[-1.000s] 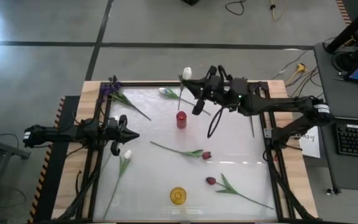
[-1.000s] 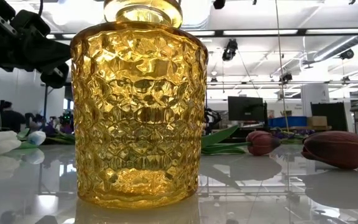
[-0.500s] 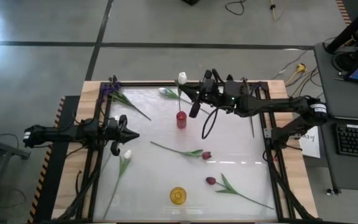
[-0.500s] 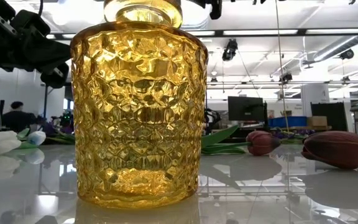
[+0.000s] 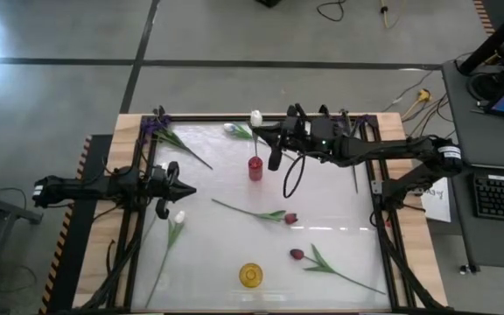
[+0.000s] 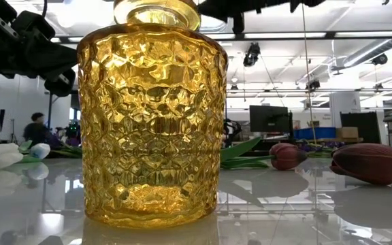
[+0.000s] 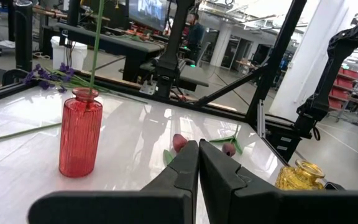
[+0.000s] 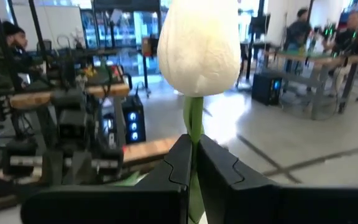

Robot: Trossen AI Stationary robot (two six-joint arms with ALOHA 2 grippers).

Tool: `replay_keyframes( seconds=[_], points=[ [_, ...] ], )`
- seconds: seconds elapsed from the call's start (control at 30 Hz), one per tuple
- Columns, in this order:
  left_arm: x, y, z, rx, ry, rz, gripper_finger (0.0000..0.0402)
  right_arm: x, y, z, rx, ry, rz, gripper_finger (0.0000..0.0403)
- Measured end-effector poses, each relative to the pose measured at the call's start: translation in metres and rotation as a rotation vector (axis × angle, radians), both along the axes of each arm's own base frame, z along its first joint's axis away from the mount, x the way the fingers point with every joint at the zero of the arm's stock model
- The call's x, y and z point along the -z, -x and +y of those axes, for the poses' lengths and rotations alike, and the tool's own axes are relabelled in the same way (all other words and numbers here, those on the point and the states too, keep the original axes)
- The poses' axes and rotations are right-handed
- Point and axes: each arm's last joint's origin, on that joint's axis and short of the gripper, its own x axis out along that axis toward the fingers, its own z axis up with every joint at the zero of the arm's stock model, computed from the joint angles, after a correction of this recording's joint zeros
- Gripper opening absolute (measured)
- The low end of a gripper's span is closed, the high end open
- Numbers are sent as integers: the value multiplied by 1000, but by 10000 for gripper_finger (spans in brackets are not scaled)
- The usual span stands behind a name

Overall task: Sort flowers into vase by color
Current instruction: Put the middle right white tulip into the red vase, then put the top center white tulip into the red vase

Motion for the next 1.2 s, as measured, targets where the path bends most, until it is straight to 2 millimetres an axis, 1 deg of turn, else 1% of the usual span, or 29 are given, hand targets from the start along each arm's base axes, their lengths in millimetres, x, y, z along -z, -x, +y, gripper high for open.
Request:
replay_keyframes(
  seconds=[0.1,0.2,0.33,0.43,0.53,0.67,0.77,0.83,0.93,1.13,1.2],
  points=[
    [0,0,0,0,0,0,0,10,1,0,-1,-50,50,16],
    [0,0,0,0,0,0,0,18,1,1,1,-104,122,34],
    [0,0,0,0,0,0,0,23,0,2,1,-140,180,84],
    [0,0,0,0,0,0,0,20,1,3,4,-156,241,126],
    [0,0,0,0,0,0,0,14,4,5,7,-174,363,159],
    [0,0,0,0,0,0,0,8,17,11,4,-201,606,187],
    [0,0,0,0,0,0,0,15,29,16,8,-229,792,196],
    [0,0,0,0,0,0,0,23,34,16,23,-235,859,198],
    [0,0,0,0,0,0,0,44,41,15,95,-206,893,196],
    [0,0,0,0,0,0,0,94,54,15,117,-182,744,186],
    [0,0,0,0,0,0,0,115,59,16,129,-173,707,183]
  ],
)
